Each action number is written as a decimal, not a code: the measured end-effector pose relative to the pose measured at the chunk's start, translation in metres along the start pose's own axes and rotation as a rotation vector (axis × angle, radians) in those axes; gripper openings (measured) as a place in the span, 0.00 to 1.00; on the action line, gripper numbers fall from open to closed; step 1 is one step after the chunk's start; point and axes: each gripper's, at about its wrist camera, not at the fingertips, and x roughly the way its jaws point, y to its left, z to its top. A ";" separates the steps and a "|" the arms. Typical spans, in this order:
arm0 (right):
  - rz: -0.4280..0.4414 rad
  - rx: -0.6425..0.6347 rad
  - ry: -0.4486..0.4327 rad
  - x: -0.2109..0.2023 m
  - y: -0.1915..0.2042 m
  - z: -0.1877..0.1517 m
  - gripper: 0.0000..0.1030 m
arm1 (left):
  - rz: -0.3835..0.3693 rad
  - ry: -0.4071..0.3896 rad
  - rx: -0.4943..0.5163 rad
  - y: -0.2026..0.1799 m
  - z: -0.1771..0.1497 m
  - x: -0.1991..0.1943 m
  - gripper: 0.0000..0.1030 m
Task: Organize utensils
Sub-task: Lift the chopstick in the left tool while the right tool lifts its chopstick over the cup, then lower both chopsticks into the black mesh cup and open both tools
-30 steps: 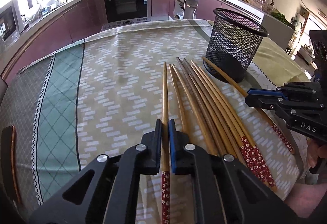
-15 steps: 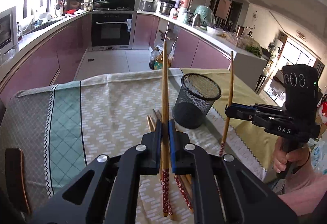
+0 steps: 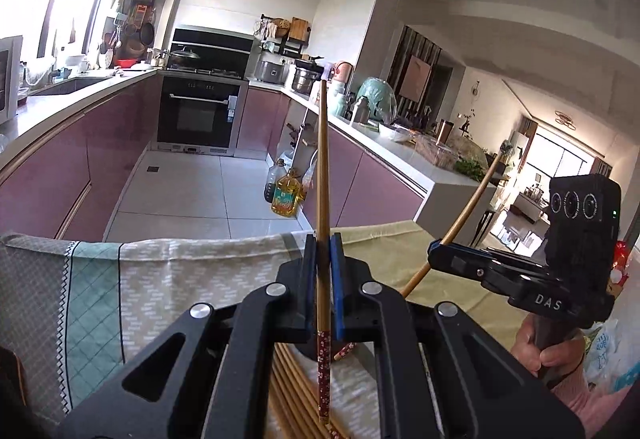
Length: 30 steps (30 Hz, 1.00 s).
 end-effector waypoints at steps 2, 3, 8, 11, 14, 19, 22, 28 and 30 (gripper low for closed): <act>-0.006 -0.008 -0.008 -0.002 -0.003 0.007 0.05 | -0.017 -0.017 -0.019 -0.004 0.008 0.011 0.07; -0.014 -0.012 -0.012 -0.002 -0.004 0.011 0.05 | -0.019 -0.028 -0.019 -0.006 0.010 0.017 0.07; -0.050 -0.034 -0.039 -0.003 -0.013 0.027 0.05 | -0.015 -0.068 -0.019 -0.019 0.024 0.046 0.07; -0.067 -0.044 -0.052 -0.001 -0.019 0.034 0.05 | 0.006 -0.083 -0.014 -0.023 0.029 0.066 0.07; -0.077 -0.039 -0.057 0.005 -0.025 0.037 0.05 | 0.030 -0.084 -0.009 -0.029 0.031 0.085 0.07; -0.083 -0.014 0.013 0.029 -0.037 0.027 0.05 | 0.065 -0.049 -0.010 -0.030 0.018 0.108 0.07; -0.086 0.001 0.091 0.046 -0.044 0.015 0.05 | 0.073 -0.004 0.000 -0.024 0.003 0.118 0.07; -0.084 0.037 0.240 0.077 -0.051 -0.003 0.05 | 0.073 0.084 0.015 -0.015 -0.020 0.134 0.07; -0.096 0.043 0.256 0.084 -0.053 -0.004 0.06 | 0.075 0.107 0.019 -0.012 -0.025 0.139 0.07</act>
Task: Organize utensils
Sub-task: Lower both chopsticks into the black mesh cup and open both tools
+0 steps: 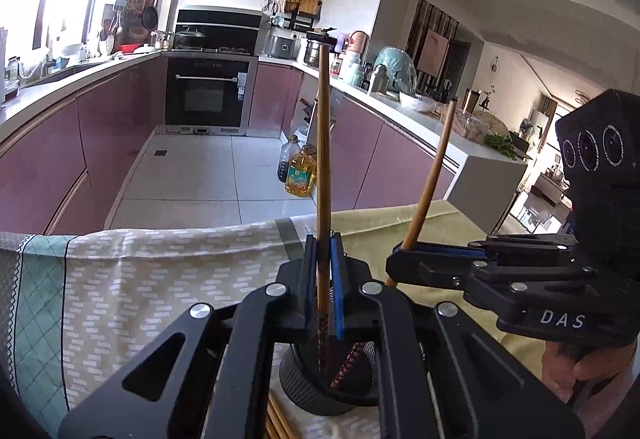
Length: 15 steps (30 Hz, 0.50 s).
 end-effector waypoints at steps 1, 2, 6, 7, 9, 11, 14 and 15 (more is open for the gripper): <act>-0.003 0.005 0.008 0.003 -0.001 0.001 0.06 | 0.000 0.010 0.001 0.002 -0.001 0.003 0.08; -0.003 0.012 0.011 0.006 -0.002 0.002 0.06 | 0.002 0.018 0.004 0.002 -0.001 0.006 0.08; -0.018 0.023 0.015 0.013 -0.004 0.007 0.08 | 0.007 0.030 0.019 0.004 -0.003 0.010 0.09; -0.022 0.026 0.014 0.015 -0.006 0.009 0.08 | 0.011 0.032 0.021 0.004 -0.002 0.011 0.09; -0.034 0.044 0.003 0.017 -0.009 0.010 0.09 | 0.011 0.034 0.022 0.005 -0.003 0.010 0.12; -0.038 0.058 -0.008 0.016 -0.012 0.011 0.13 | 0.015 0.029 0.017 0.006 -0.003 0.006 0.16; -0.041 0.062 -0.032 0.011 -0.014 0.009 0.21 | 0.021 0.009 0.013 0.009 0.000 -0.002 0.23; -0.043 0.060 -0.039 0.009 -0.013 0.008 0.23 | 0.022 0.002 0.014 0.011 0.001 -0.006 0.24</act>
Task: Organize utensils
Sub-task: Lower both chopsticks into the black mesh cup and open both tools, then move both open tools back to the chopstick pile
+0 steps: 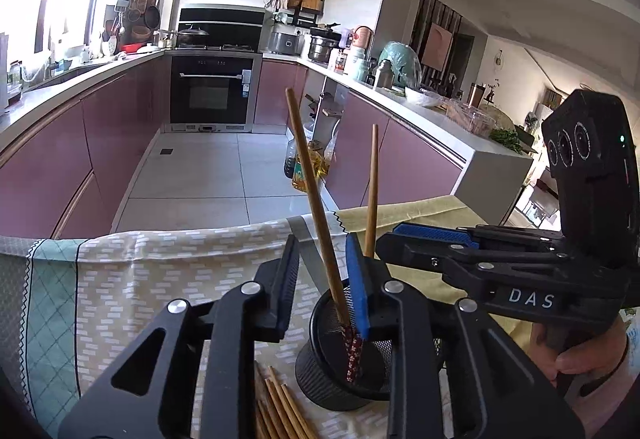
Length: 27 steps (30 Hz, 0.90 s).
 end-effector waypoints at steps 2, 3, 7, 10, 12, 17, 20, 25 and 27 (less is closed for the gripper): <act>-0.006 -0.005 -0.017 -0.006 0.002 -0.002 0.26 | 0.005 -0.012 0.001 0.003 0.003 -0.007 0.27; -0.004 -0.007 -0.025 -0.009 0.004 -0.004 0.29 | 0.010 -0.017 0.005 0.005 0.003 -0.012 0.30; 0.020 -0.030 -0.060 -0.026 0.014 -0.012 0.34 | 0.024 -0.028 0.024 0.013 0.002 -0.037 0.39; 0.051 -0.071 -0.086 -0.043 0.027 -0.024 0.39 | 0.033 -0.019 0.041 0.021 -0.005 -0.057 0.45; 0.082 -0.101 -0.088 -0.051 0.035 -0.036 0.42 | 0.047 0.004 0.063 0.027 -0.017 -0.069 0.46; 0.133 -0.136 -0.018 -0.048 0.051 -0.069 0.42 | 0.108 0.124 0.096 0.043 -0.056 -0.076 0.48; 0.122 -0.136 0.052 -0.032 0.056 -0.091 0.42 | 0.139 0.203 0.093 0.055 -0.084 -0.075 0.48; 0.117 -0.096 0.166 -0.003 0.060 -0.118 0.42 | 0.144 0.285 0.086 0.063 -0.116 -0.073 0.48; 0.115 -0.085 0.190 0.003 0.063 -0.126 0.42 | 0.144 0.298 0.093 0.061 -0.122 -0.072 0.48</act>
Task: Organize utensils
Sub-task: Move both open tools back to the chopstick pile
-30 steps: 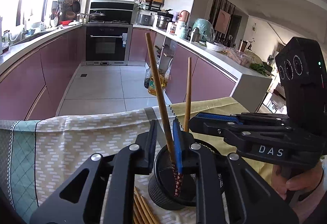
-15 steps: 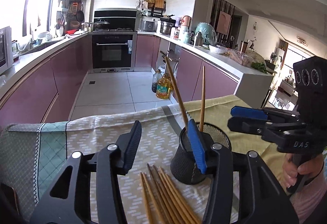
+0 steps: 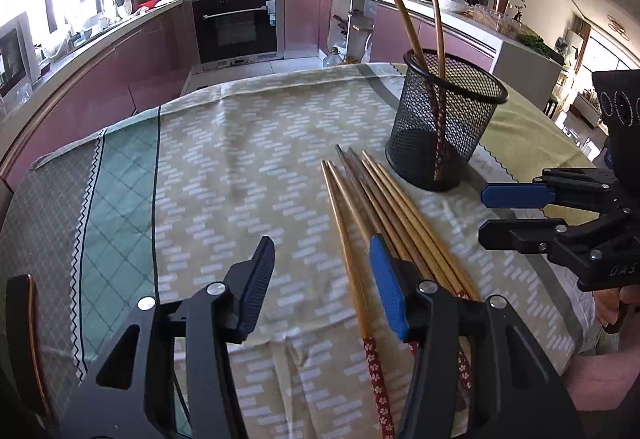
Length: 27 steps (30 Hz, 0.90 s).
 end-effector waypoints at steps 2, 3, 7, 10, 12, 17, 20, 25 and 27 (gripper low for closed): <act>-0.019 0.004 0.017 0.006 0.001 -0.004 0.42 | -0.005 0.011 0.004 -0.002 -0.005 0.000 0.48; -0.028 0.002 0.021 0.007 0.003 -0.005 0.42 | -0.001 0.015 0.006 -0.003 -0.007 0.000 0.48; -0.063 -0.008 0.031 0.010 0.008 -0.012 0.42 | -0.009 0.027 0.007 -0.006 -0.013 0.002 0.47; -0.087 -0.012 0.035 0.011 0.010 -0.013 0.41 | -0.005 0.035 0.008 -0.007 -0.017 0.003 0.46; -0.097 -0.010 0.039 0.012 0.009 -0.014 0.40 | -0.006 0.044 0.005 -0.008 -0.018 0.005 0.45; -0.125 -0.017 0.048 0.014 0.011 -0.019 0.38 | -0.006 0.061 -0.001 -0.008 -0.021 0.008 0.42; -0.140 -0.025 0.052 0.016 0.014 -0.018 0.36 | -0.008 0.068 -0.001 -0.008 -0.022 0.010 0.41; -0.163 -0.038 0.059 0.020 0.019 -0.015 0.35 | -0.006 0.070 0.004 -0.010 -0.023 0.010 0.40; -0.169 -0.042 0.063 0.022 0.020 -0.014 0.34 | -0.007 0.071 0.002 -0.010 -0.023 0.010 0.40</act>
